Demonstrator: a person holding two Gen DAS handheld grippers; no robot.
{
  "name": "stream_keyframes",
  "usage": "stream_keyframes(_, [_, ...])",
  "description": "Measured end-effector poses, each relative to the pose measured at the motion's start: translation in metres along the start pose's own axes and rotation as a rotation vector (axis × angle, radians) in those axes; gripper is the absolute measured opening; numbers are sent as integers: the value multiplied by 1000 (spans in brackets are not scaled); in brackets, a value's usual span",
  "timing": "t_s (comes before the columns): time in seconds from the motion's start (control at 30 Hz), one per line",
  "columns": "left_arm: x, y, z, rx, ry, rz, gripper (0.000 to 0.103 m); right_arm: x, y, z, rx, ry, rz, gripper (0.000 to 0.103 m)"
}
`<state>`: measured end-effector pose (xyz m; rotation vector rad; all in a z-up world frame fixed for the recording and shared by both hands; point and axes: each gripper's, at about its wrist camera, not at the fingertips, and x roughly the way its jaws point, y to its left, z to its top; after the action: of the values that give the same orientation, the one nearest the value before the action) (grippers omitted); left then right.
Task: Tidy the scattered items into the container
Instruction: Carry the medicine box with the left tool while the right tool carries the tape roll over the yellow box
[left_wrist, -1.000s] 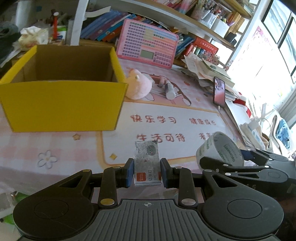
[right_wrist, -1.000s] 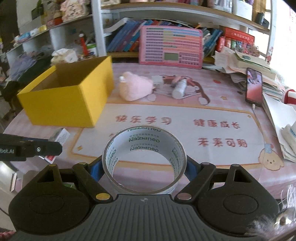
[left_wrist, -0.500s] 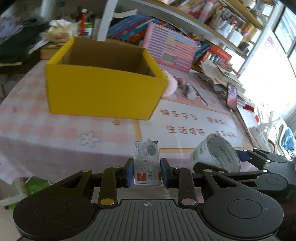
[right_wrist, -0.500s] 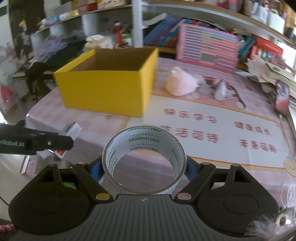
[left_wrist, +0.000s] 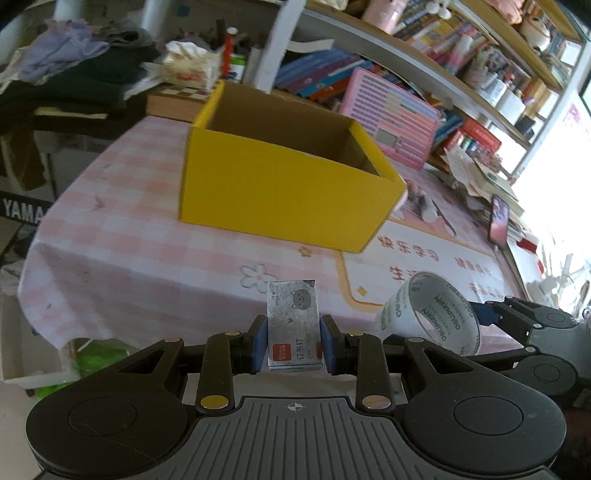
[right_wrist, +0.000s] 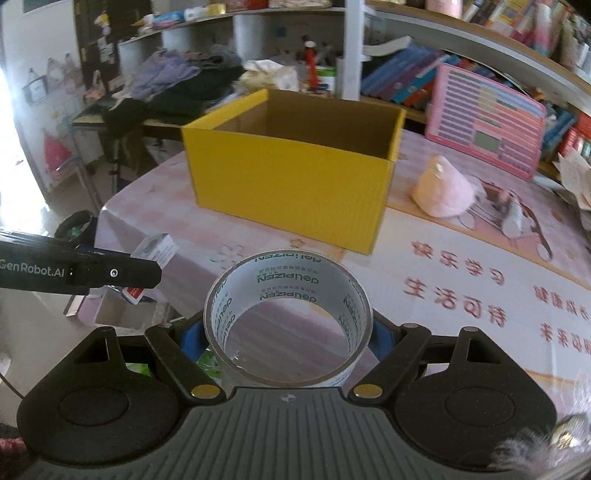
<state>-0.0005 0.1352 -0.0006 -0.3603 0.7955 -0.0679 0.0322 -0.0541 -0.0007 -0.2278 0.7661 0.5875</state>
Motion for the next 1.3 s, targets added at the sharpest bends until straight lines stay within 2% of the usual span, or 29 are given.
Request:
stream_keyframes(0.57, [-10,15,12,-83,-80,74,29,18,14,25,-120,-36,108,83])
stream_keyframes(0.97, [3,1,59,-75,-176,89,29,29,-15,75,-172,-122,146,83])
stream_keyframes(1.3, [23,-13,106,-50,-244,110,29,38,-52,127,-139,-197,192,83])
